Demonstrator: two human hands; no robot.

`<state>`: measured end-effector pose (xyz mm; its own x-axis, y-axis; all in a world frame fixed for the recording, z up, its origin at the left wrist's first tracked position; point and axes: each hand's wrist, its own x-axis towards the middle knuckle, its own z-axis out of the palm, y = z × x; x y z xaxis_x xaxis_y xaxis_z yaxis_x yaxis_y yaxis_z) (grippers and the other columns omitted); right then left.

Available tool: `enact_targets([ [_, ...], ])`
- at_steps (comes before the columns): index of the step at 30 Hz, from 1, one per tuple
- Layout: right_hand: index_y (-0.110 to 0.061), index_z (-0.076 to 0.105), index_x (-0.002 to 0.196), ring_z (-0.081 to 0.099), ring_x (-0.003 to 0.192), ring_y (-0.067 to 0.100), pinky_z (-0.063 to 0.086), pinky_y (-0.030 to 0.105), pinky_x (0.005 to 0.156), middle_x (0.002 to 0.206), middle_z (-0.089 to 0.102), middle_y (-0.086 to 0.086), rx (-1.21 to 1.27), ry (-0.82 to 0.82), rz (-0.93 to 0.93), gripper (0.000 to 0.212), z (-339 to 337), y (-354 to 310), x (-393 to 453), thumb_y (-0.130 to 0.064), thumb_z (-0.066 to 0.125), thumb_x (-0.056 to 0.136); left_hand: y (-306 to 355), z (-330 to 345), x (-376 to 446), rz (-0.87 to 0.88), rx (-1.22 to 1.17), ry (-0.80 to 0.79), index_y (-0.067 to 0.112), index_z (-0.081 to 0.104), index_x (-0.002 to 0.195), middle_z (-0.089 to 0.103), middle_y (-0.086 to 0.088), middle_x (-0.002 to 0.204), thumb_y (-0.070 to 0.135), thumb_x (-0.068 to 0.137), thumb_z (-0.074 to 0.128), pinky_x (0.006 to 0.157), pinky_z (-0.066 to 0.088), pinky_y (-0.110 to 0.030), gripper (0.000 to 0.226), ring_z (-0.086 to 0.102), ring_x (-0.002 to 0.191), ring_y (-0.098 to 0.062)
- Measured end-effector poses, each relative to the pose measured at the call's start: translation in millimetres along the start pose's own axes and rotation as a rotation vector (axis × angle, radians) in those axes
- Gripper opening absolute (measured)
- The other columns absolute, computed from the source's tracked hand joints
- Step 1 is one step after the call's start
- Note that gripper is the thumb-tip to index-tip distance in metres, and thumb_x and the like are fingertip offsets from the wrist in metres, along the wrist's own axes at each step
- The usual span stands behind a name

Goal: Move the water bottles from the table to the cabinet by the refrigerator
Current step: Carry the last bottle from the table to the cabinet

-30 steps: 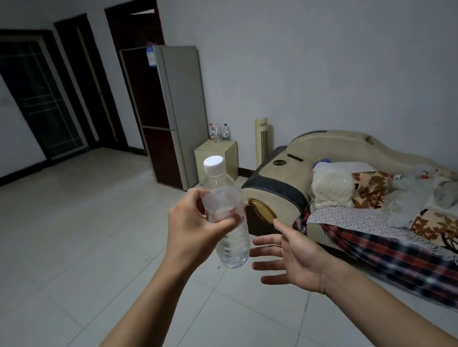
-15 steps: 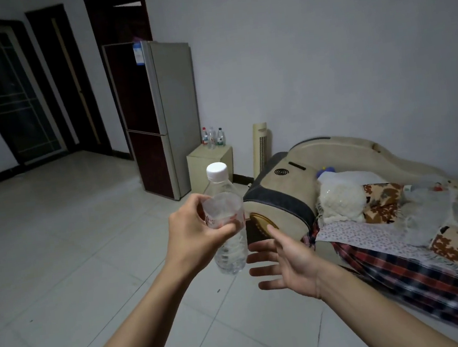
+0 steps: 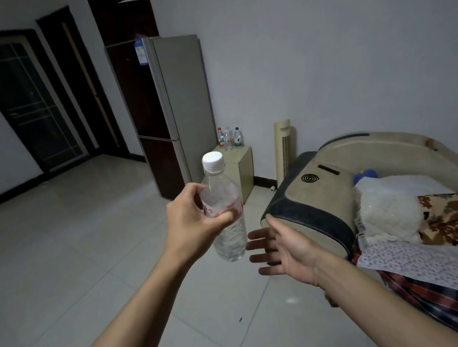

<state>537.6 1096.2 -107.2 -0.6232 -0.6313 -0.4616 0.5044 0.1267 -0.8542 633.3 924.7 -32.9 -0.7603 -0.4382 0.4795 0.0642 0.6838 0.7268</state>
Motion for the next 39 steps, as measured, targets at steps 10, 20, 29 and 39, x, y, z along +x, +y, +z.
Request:
enact_targets([
  [10, -0.017, 0.062, 0.122, 0.065, 0.111, 0.028, 0.054, 0.044, 0.088, 0.121, 0.069, 0.009, -0.111, 0.012, 0.002, 0.058, -10, -70, 133, -0.061, 0.032, 0.099, -80, 39, 122, -0.037, -0.079, 0.027, 0.019, 0.062, 0.1, 0.066, 0.015, 0.088, 0.031, 0.061, 0.091, 0.061, 0.048, -0.008, 0.05, 0.062, 0.082, 0.01],
  [20, -0.023, 0.06, 0.127, 0.066, 0.112, 0.025, 0.052, 0.039, 0.087, 0.122, 0.07, 0.005, -0.209, 0.043, -0.03, 0.063, 6, -155, 281, -0.069, 0.031, 0.095, -182, 49, 273, -0.046, -0.146, 0.036, 0.022, 0.063, 0.098, 0.071, 0.013, 0.087, 0.04, 0.058, 0.092, 0.064, 0.053, -0.014, 0.053, 0.066, 0.078, 0.005],
  [29, -0.02, 0.06, 0.128, 0.065, 0.114, 0.025, 0.052, 0.043, 0.097, 0.124, 0.069, 0.004, -0.144, 0.015, 0.004, 0.065, 6, -205, 400, -0.067, 0.028, 0.096, -260, 70, 382, -0.109, -0.143, 0.048, 0.024, 0.064, 0.097, 0.071, 0.013, 0.085, 0.044, 0.056, 0.093, 0.062, 0.053, -0.015, 0.054, 0.066, 0.075, 0.005],
  [39, -0.018, 0.055, 0.135, 0.063, 0.116, 0.024, 0.049, 0.044, 0.103, 0.129, 0.065, 0.004, -0.062, -0.069, 0.009, 0.069, -39, -280, 559, -0.067, 0.026, 0.097, -323, 140, 533, -0.176, -0.067, 0.058, 0.031, 0.061, 0.09, 0.072, 0.012, 0.082, 0.046, 0.053, 0.091, 0.066, 0.06, -0.034, 0.05, 0.068, 0.071, 0.001],
])
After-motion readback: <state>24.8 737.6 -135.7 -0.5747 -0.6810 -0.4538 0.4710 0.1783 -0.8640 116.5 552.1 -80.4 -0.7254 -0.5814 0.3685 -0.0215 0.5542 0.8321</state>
